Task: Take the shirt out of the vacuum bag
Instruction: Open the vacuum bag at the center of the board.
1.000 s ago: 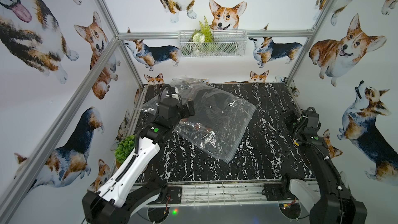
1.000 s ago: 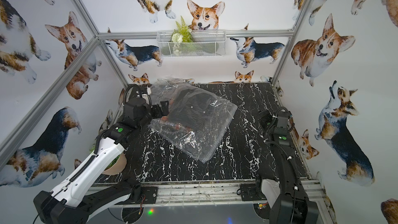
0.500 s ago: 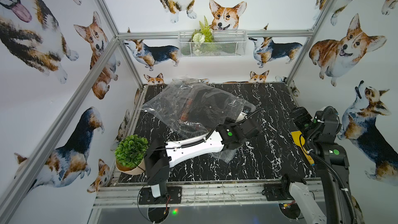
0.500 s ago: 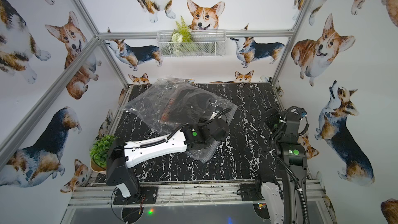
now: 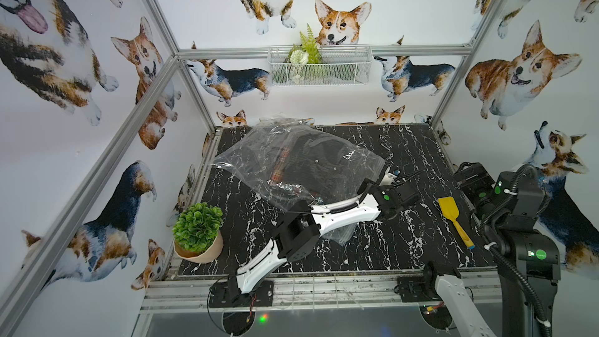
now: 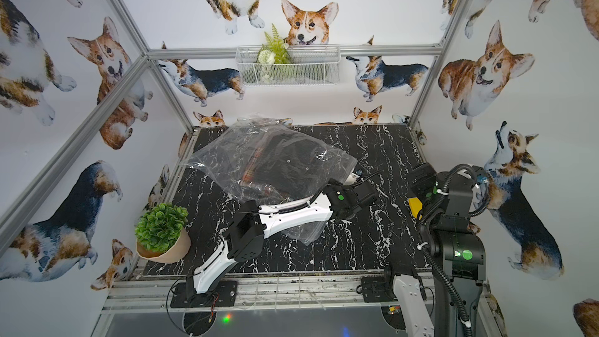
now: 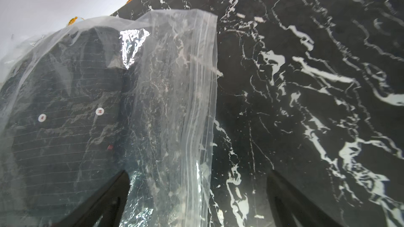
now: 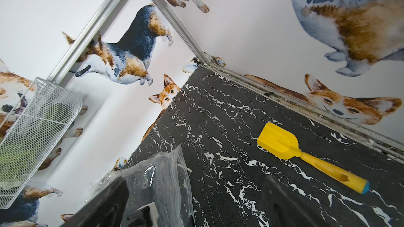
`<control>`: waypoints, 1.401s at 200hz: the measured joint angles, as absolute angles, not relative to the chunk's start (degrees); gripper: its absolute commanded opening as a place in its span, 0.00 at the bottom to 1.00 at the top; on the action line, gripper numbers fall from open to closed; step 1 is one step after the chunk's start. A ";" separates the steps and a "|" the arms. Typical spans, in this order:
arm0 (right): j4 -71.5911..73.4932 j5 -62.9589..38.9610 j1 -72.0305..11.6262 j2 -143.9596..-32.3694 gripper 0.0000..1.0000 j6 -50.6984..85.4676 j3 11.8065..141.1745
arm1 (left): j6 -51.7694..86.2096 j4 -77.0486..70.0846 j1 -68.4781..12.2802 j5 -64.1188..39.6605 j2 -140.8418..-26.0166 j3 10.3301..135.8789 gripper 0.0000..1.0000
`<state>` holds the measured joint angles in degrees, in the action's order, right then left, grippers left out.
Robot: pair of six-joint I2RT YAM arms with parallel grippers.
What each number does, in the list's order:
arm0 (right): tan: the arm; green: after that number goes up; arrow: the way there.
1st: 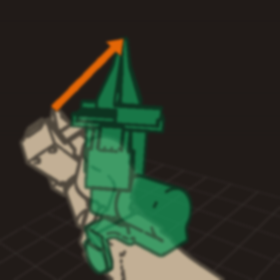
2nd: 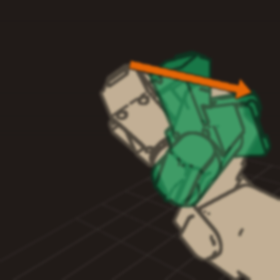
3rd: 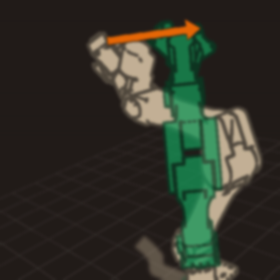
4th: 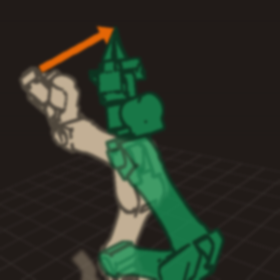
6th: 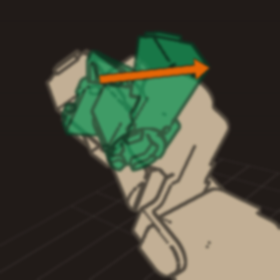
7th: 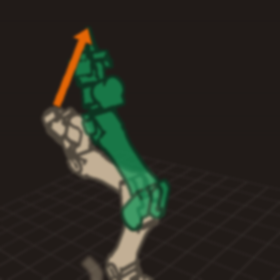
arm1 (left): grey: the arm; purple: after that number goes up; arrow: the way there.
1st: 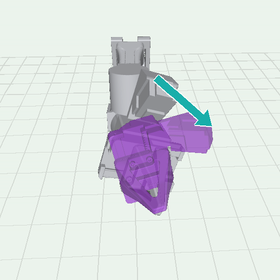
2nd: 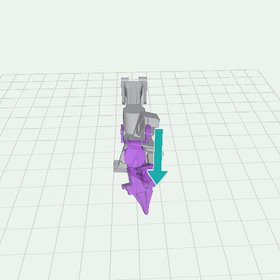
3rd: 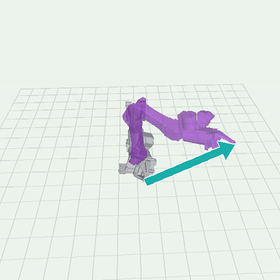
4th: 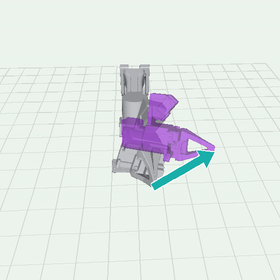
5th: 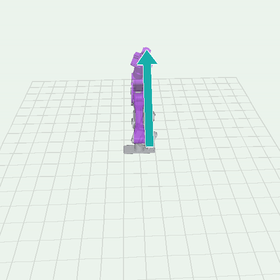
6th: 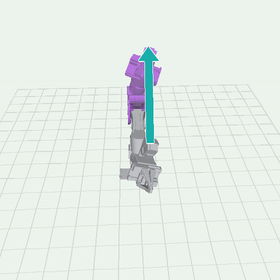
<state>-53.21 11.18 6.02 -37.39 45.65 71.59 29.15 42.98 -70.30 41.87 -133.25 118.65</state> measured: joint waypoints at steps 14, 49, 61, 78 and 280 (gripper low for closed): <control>-53.82 11.53 6.00 -36.62 1.00 46.19 72.05 | 29.43 44.03 -69.73 43.00 -134.63 118.50 1.00; -54.65 11.70 6.00 -34.24 1.00 47.62 71.00 | 30.06 45.76 -68.51 45.19 -137.56 118.85 1.00; -54.74 11.62 6.00 -33.52 1.00 48.12 70.19 | 30.26 46.30 -68.10 45.58 -138.02 118.93 0.99; -55.02 11.22 6.00 -32.77 1.00 48.38 69.97 | 30.41 46.59 -67.44 45.58 -138.85 119.48 0.98; -58.02 4.19 3.60 -26.00 1.00 52.84 71.55 | 28.58 53.65 -63.68 45.10 -144.27 127.92 0.00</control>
